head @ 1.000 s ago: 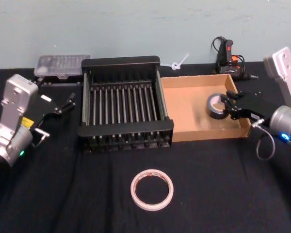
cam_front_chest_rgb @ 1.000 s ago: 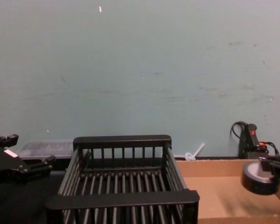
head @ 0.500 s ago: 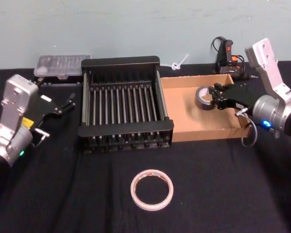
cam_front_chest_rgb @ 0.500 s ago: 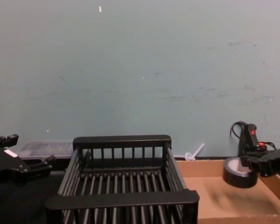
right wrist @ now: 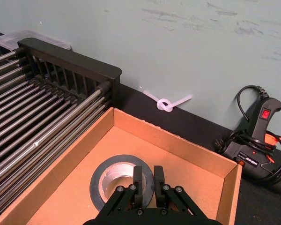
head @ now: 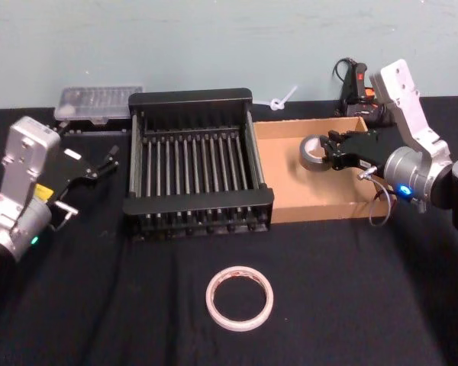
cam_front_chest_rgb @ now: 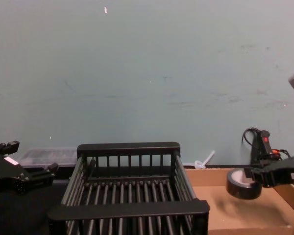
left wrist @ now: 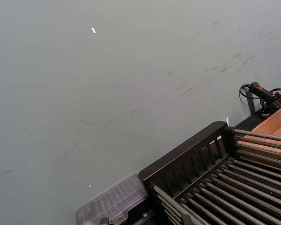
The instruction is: Pick up the white tape and place it into the black box , Pick up the silver tape and place it into the brown box.
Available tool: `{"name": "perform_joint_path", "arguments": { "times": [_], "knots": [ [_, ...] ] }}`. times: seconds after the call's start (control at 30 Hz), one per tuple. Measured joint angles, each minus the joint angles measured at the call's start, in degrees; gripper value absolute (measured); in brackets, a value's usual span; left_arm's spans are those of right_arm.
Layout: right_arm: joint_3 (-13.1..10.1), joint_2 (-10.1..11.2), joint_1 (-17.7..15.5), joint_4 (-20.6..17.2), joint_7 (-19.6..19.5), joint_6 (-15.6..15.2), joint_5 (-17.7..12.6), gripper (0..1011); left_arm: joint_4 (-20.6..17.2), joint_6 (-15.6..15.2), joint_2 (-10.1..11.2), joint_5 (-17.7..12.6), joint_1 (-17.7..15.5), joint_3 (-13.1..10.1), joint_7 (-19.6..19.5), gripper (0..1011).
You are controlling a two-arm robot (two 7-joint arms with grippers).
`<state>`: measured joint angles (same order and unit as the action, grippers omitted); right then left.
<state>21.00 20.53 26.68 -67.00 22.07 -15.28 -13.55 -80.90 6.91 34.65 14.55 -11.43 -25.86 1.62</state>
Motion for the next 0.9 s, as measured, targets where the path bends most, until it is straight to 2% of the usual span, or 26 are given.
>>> {"name": "perform_joint_path", "arguments": {
  "times": [0.3, 0.43, 0.47, 0.67, 0.7, 0.77, 0.9],
  "knots": [
    [-0.05, 0.13, -0.08, -0.16, 0.0, 0.0, -0.04, 164, 0.0, 0.0, 0.0, 0.0, 0.0, 0.0, 0.0, 1001],
    [-0.07, 0.17, -0.1, -0.22, 0.01, 0.01, -0.1, 246, 0.0, 0.0, 0.0, 0.0, 0.0, 0.0, 0.0, 1001],
    [-0.08, 0.18, -0.1, -0.24, 0.02, 0.01, -0.13, 305, 0.0, 0.0, 0.0, 0.0, 0.0, 0.0, 0.0, 1001],
    [-0.12, 0.21, -0.13, -0.29, 0.05, 0.01, -0.19, 482, 0.0, 0.0, 0.0, 0.0, 0.0, 0.0, 0.0, 1001],
    [-0.12, 0.21, -0.14, -0.3, 0.05, 0.02, -0.2, 482, 0.0, 0.0, 0.0, 0.0, 0.0, 0.0, 0.0, 1001],
    [-0.13, 0.22, -0.14, -0.31, 0.05, 0.01, -0.2, 604, 0.0, 0.0, 0.0, 0.0, 0.0, 0.0, 0.0, 1001],
    [-0.14, 0.24, -0.16, -0.34, 0.07, 0.01, -0.22, 684, 0.0, 0.0, 0.0, 0.0, 0.0, 0.0, 0.0, 1002]
  ]
}}
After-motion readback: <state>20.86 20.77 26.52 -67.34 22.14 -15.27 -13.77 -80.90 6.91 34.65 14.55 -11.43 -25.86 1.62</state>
